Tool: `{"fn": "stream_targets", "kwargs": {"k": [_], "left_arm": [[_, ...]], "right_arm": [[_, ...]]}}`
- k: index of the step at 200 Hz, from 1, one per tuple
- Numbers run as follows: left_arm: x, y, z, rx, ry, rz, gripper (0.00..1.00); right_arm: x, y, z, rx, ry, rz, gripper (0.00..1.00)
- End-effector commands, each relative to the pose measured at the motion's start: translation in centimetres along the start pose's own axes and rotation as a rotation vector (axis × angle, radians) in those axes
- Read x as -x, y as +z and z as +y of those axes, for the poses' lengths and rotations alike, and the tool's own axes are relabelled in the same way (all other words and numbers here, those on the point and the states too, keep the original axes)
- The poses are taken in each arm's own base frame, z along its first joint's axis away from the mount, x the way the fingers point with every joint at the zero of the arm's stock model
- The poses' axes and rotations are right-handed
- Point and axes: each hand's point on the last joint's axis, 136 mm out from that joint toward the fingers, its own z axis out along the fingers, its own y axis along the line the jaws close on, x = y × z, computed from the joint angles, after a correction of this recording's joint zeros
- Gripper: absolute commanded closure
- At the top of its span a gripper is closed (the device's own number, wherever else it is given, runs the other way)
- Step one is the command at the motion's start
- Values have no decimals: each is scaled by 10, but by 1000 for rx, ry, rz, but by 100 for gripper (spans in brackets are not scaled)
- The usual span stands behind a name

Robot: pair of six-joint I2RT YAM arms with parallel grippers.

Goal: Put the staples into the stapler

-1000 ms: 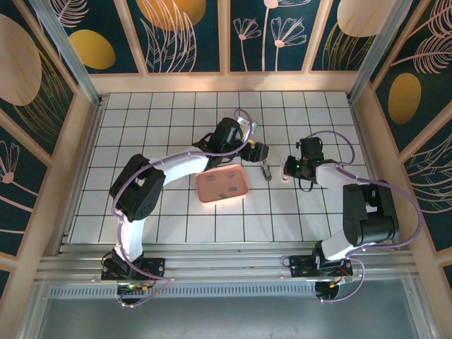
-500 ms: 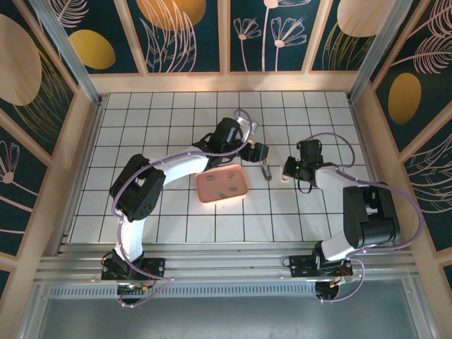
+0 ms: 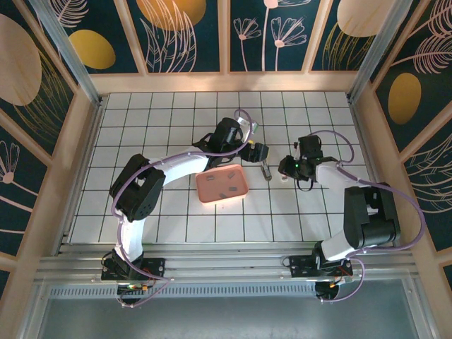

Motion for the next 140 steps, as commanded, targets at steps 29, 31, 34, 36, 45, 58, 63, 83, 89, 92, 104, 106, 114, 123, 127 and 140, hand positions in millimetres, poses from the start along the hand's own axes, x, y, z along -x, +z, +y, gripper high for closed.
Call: {"fn": "stream_targets", "kwargs": {"k": [29, 31, 34, 36, 45, 58, 63, 83, 89, 92, 104, 106, 114, 123, 127, 140], "left_arm": [[17, -12, -13, -21, 39, -32, 17], [17, -12, -13, -21, 38, -31, 17], [17, -12, -13, -22, 39, -31, 17], [17, -12, -12, -21, 38, -31, 17], [17, -12, -13, -24, 38, -31, 17], [18, -12, -13, -26, 37, -32, 17], [17, -13, -13, -25, 36, -32, 17], [18, -14, -14, -25, 38, -33, 17], [18, -14, -14, -24, 38, -35, 17], [18, -14, -14, -23, 38, -34, 17], [19, -15, -14, -22, 41, -37, 17], [19, -15, -14, -20, 40, -36, 17], [19, -15, -14, -22, 41, -37, 17], [18, -15, -14, -22, 41, -36, 17], [19, -16, -14, -21, 41, -37, 17], [18, -15, -14, -23, 40, -35, 17]], "right_arm": [[-11, -17, -3, -23, -4, 34, 68], [-11, -17, -4, -25, -1, 34, 68], [-12, -17, -5, -25, 2, 35, 68], [-12, -17, -6, -26, 3, 35, 68], [-14, -16, -10, -28, 13, 37, 68], [-15, -16, -14, -30, 22, 37, 69], [-16, -15, -16, -33, 25, 39, 69], [-16, -13, -21, -41, 30, 39, 71], [-16, -12, -22, -43, 32, 41, 72], [-17, -11, -23, -44, 32, 43, 73], [-19, -9, -27, -51, 36, 51, 74], [-20, -9, -27, -53, 35, 54, 74], [-22, -7, -30, -61, 37, 62, 75], [-26, -5, -33, -70, 39, 70, 76], [-28, -4, -34, -74, 40, 76, 76], [-32, -3, -38, -86, 45, 83, 77]]}}
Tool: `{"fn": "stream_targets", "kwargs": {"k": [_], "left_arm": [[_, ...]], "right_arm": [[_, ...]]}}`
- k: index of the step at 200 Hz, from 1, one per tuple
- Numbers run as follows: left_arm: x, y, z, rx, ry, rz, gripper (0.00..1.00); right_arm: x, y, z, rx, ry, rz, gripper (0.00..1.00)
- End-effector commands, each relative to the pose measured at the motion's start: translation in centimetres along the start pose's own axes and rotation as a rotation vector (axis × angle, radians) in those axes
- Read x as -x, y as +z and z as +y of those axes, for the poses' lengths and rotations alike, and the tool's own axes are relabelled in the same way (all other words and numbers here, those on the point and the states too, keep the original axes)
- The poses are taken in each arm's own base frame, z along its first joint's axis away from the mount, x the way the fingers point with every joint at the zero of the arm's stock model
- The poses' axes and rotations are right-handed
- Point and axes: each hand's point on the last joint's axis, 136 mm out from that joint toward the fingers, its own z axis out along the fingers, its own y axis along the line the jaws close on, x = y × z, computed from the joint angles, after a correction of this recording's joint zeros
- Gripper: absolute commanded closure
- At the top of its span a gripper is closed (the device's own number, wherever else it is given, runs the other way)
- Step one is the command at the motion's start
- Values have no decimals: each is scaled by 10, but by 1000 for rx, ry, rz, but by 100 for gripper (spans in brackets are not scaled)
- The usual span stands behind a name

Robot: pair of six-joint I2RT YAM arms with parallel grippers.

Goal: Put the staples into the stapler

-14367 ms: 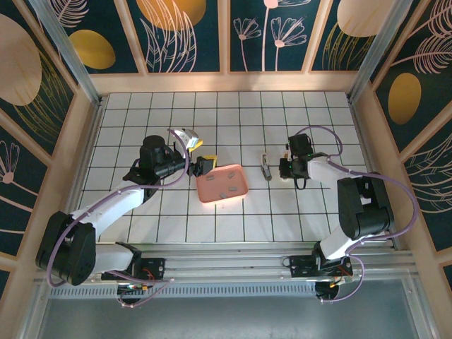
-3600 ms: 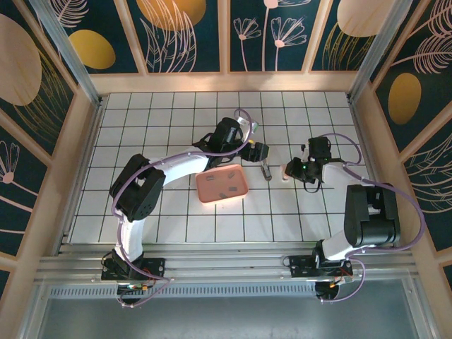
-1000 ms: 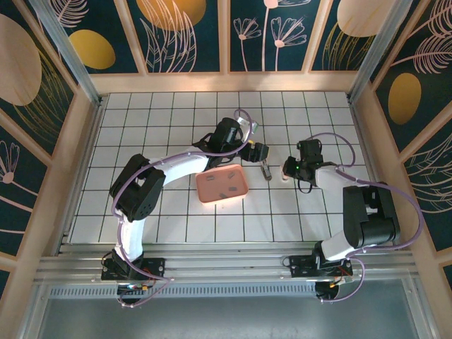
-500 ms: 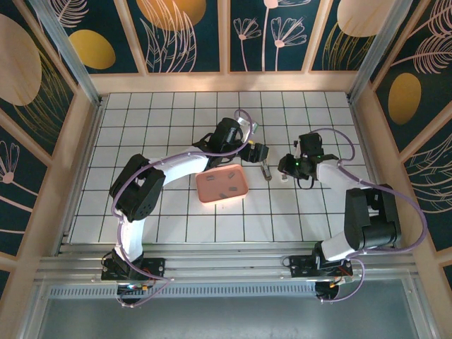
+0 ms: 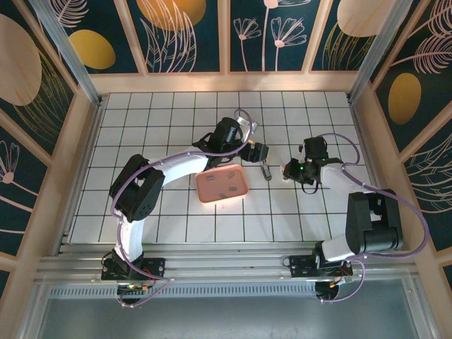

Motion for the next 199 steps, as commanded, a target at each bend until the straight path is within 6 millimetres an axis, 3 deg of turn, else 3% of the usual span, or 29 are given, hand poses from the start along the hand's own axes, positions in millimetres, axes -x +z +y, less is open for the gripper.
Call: {"fn": "stream_targets", "kwargs": {"k": [1, 199], "left_arm": [[17, -14, -13, -22, 36, -33, 17], [17, -12, -13, -24, 31, -29, 17]], "right_arm": [[-15, 9, -17, -51, 3, 44, 77], [-74, 31, -67, -231, 82, 219, 87]]}}
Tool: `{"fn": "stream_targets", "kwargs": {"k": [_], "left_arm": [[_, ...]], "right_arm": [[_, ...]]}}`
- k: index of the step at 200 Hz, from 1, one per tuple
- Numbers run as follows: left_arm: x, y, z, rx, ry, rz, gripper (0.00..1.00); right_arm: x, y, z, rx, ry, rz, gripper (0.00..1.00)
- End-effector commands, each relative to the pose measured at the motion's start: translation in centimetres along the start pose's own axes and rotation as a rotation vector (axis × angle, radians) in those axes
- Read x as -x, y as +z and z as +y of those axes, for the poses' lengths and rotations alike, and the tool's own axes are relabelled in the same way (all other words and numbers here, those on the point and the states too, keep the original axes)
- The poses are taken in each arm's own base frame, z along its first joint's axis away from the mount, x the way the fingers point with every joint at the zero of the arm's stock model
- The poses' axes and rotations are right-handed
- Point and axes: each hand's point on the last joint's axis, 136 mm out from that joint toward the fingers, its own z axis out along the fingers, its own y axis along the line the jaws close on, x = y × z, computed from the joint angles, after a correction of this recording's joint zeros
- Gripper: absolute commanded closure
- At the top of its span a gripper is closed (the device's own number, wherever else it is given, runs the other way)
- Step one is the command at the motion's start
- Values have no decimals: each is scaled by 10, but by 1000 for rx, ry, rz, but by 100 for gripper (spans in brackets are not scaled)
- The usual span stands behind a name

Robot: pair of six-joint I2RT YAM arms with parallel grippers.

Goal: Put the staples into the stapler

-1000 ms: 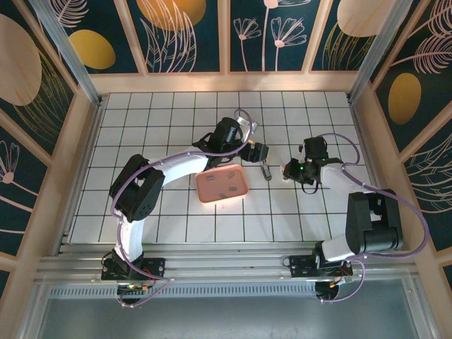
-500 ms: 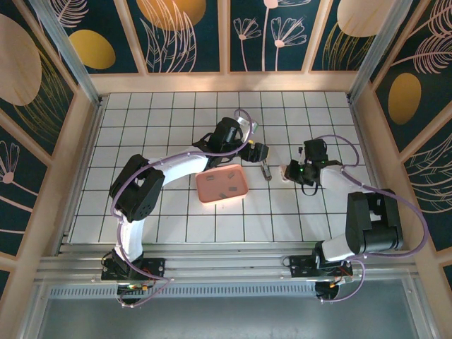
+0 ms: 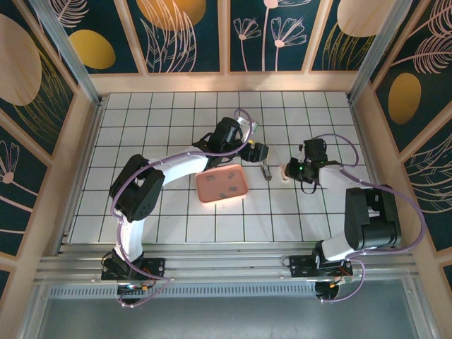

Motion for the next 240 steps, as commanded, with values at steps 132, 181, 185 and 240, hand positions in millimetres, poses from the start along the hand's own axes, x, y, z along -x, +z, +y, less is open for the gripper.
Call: {"fn": "stream_targets", "kwargs": {"k": [132, 181, 185, 240], "left_arm": [[13, -12, -12, -21, 36, -23, 18], [16, -14, -11, -11, 38, -28, 17], [17, -14, -11, -11, 39, -29, 17], [18, -16, -11, -4, 40, -30, 17]], "right_arm": [[-111, 2, -55, -273, 112, 324, 88], [-38, -23, -3, -95, 52, 94, 72], [-33, -25, 1, -84, 47, 81, 71], [-4, -37, 27, 3, 20, 15, 67]]}}
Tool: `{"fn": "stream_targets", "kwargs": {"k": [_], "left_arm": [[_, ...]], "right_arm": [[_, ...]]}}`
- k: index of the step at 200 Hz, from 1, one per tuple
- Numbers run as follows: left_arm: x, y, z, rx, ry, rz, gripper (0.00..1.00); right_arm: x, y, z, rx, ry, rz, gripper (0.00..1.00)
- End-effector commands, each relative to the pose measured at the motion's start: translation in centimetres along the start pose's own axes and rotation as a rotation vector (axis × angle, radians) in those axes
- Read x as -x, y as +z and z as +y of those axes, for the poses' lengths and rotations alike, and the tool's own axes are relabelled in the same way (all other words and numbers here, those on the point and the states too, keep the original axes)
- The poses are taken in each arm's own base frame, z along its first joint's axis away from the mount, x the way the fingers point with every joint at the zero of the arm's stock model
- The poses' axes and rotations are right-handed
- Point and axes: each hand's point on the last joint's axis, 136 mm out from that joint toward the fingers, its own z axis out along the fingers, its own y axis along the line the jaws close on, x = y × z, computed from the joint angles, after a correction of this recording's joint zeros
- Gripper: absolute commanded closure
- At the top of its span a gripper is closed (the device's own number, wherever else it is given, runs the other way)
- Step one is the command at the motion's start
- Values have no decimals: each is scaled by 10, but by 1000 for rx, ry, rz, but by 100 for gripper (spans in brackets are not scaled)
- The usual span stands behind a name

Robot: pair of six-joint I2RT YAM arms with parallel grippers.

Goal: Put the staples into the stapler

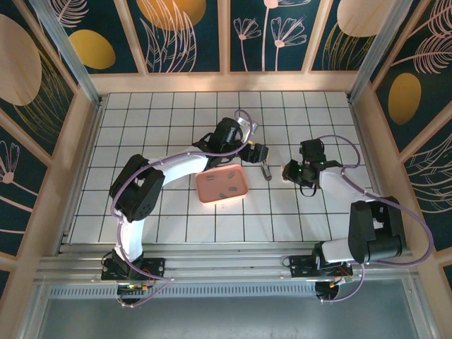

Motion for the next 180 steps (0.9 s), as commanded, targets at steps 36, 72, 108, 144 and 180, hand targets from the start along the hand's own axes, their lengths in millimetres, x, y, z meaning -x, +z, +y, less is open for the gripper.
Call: {"fn": "stream_targets", "kwargs": {"k": [36, 72, 108, 144, 180], "left_arm": [[21, -16, -12, -7, 32, -36, 17], [21, -10, -11, -2, 28, -14, 18], [25, -5, -10, 6, 35, 0, 18], [30, 2, -7, -2, 26, 19, 17], [33, 7, 2, 15, 12, 31, 16]], "right_arm": [[10, -14, 24, 84, -26, -15, 67], [15, -26, 42, 185, -42, -57, 66], [13, -38, 54, 284, -45, -108, 66], [8, -41, 61, 364, -32, -133, 65], [2, -50, 76, 517, -22, -190, 64]]}}
